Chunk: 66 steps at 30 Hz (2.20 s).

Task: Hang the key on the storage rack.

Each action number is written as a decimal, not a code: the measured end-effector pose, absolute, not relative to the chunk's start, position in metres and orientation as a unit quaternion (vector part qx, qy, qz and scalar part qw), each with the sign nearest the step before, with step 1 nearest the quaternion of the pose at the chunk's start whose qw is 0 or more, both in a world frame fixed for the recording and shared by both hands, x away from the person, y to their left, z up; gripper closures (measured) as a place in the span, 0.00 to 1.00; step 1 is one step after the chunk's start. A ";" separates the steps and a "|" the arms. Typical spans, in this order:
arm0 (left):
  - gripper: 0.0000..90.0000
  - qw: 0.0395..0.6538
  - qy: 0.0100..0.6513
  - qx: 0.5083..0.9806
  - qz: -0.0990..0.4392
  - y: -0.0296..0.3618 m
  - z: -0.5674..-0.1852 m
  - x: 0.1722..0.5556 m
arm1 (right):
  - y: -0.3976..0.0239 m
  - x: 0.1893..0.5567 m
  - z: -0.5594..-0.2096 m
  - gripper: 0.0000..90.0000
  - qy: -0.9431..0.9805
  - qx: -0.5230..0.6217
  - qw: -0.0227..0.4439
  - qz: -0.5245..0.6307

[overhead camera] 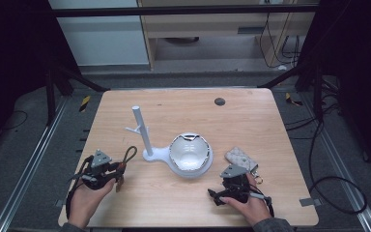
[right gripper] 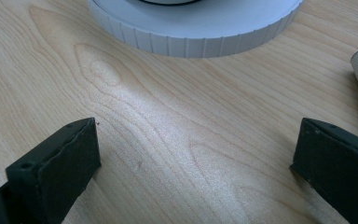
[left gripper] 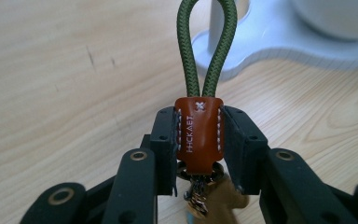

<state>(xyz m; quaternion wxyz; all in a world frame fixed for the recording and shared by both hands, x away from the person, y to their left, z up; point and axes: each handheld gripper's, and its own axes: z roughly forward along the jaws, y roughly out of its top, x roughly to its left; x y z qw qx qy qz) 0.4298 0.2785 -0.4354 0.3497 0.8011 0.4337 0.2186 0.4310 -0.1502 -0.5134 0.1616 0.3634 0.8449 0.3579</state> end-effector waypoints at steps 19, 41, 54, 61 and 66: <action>0.73 0.432 0.384 0.771 0.267 0.253 -0.403 0.392 | -0.150 0.430 -0.513 0.01 0.845 0.364 0.161 0.358; 0.73 0.460 0.366 0.758 0.284 0.240 -0.385 0.384 | -0.151 0.429 -0.513 0.01 0.845 0.364 0.160 0.358; 0.73 0.483 0.381 0.727 0.304 0.240 -0.373 0.393 | -0.151 0.429 -0.513 0.01 0.845 0.363 0.161 0.358; 0.73 0.484 0.402 0.717 0.300 0.240 -0.380 0.407 | -0.151 0.429 -0.513 0.01 0.846 0.362 0.160 0.358; 0.73 0.478 0.408 0.719 0.298 0.239 -0.384 0.415 | -0.151 0.429 -0.513 0.01 0.846 0.361 0.161 0.358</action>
